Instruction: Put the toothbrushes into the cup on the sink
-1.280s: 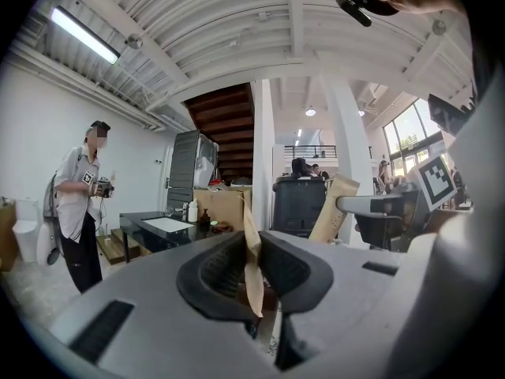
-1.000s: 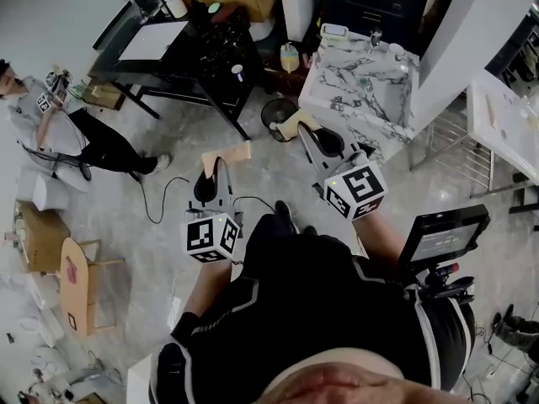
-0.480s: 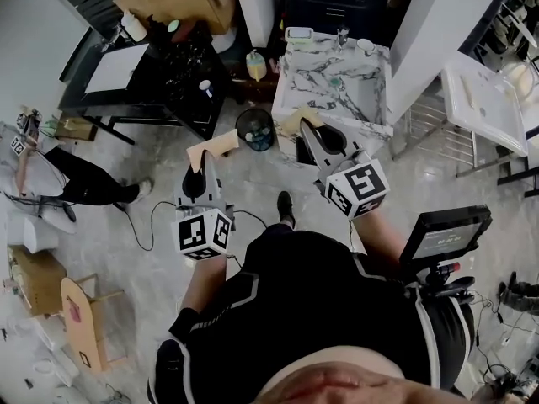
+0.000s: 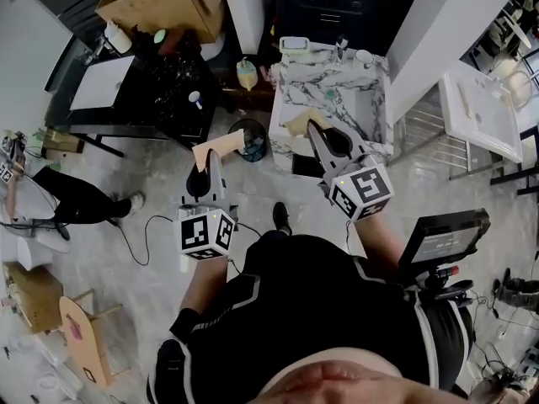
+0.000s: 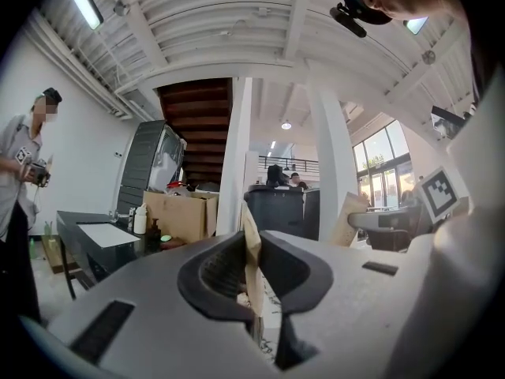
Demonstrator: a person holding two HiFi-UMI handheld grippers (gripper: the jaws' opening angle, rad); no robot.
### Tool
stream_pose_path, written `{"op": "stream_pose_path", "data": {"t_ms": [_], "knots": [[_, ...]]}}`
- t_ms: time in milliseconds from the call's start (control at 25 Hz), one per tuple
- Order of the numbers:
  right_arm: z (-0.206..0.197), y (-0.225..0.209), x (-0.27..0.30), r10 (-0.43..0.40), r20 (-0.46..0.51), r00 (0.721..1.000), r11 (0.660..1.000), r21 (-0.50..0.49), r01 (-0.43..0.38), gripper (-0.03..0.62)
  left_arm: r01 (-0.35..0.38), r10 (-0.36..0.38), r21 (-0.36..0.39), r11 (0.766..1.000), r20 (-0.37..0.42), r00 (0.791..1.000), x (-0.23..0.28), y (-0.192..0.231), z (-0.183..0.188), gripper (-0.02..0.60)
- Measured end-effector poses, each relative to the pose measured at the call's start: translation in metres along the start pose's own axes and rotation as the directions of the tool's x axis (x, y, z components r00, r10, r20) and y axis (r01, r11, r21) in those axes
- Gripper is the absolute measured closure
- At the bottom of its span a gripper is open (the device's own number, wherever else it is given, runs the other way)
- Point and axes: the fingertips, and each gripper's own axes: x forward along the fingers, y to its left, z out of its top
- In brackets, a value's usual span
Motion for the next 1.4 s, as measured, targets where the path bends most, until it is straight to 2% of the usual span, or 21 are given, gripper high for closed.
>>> {"op": "stream_pose_path", "data": {"t_ms": [360,760,1040,1400], "knots": [[0.004,-0.041,0.047,-0.070,-0.006,0.998,0.997,-0.013,0.070,0.553,0.066,-0.066,-0.016,0.998,-0.006,0.998,0.074,0.016,0.001,0.529],[0.010,-0.080,0.074,-0.153,0.004,0.988,0.988,-0.023,0.153,0.553,0.148,-0.148,-0.024,0.989,-0.002,0.989,0.131,0.017,0.003,0.529],[0.023,-0.134,0.070,-0.210,0.039,0.977,0.977,-0.016,0.211,0.553,0.188,-0.188,-0.019,0.982,0.004,0.982,0.163,-0.014,0.006,0.529],[0.031,-0.227,0.048,-0.207,0.037,0.978,0.978,-0.006,0.207,0.553,0.159,-0.159,-0.019,0.987,-0.001,0.987,0.207,-0.085,0.004,0.529]]}}
